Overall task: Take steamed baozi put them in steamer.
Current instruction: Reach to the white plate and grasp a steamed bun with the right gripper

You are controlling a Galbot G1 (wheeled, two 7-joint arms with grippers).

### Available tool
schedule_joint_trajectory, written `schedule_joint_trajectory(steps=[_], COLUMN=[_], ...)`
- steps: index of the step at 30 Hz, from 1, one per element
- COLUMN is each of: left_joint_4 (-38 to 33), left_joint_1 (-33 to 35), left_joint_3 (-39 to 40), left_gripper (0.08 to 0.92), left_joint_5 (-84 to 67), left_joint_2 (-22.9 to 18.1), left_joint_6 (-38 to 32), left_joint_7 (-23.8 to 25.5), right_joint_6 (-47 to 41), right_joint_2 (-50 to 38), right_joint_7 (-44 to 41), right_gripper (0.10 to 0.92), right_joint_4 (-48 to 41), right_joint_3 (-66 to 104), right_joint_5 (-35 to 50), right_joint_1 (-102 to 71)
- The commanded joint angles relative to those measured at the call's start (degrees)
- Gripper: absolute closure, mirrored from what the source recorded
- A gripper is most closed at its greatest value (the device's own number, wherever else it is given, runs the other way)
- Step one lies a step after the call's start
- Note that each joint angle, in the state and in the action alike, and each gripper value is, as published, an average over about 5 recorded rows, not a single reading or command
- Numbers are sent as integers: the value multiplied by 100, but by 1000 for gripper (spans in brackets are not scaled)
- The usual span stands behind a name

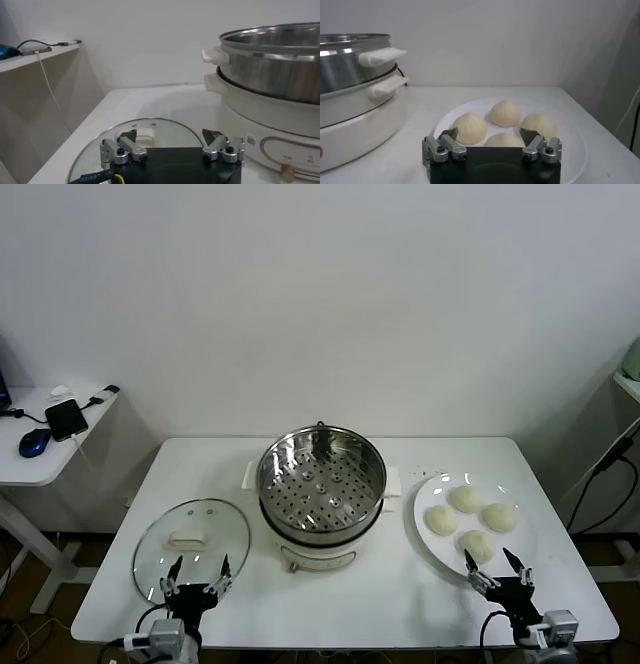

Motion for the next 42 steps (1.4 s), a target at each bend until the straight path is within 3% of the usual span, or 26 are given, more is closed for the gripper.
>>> schedule_joint_trajectory(steps=[1, 6, 11, 16, 22, 26, 32, 42], left_joint_4=[-10, -39, -103, -85, -19, 9, 36, 146], left_joint_1=[9, -23, -20, -26, -15, -23, -52, -102], left_joint_3=[14, 26, 40, 44, 65, 86, 91, 10], left_gripper=[177, 177, 177, 177, 177, 177, 177, 177], left_joint_5=[-18, -41, -89, -125, -127, -124, -116, -113], left_joint_2=[26, 58, 95, 142, 154, 116, 79, 38], left_joint_6=[1, 9, 4, -20, -85, -122, -153, -265], left_joint_7=[0, 2, 4, 3, 3, 5, 12, 0], right_joint_6=[-350, -861, -1164, -954, 424, 1070, 1369, 839], right_joint_2=[-258, -1044, -2255, -3715, -4609, -4500, -3470, -1920], right_joint_7=[-50, -11, -831, -2944, -5888, -6984, -7511, -7003], right_gripper=[203, 203, 203, 203, 203, 203, 203, 203], right_joint_4=[-63, -427, -1316, -2346, -3206, -3892, -5174, -6168], right_joint_3=[41, -152, -870, -2588, -5273, -7612, -10795, -11816], right_joint_5=[-67, -62, -150, -659, -1415, -1606, -1795, -1478], right_joint_1=[559, 1967, 3468, 5175, 7565, 9652, 12175, 12229])
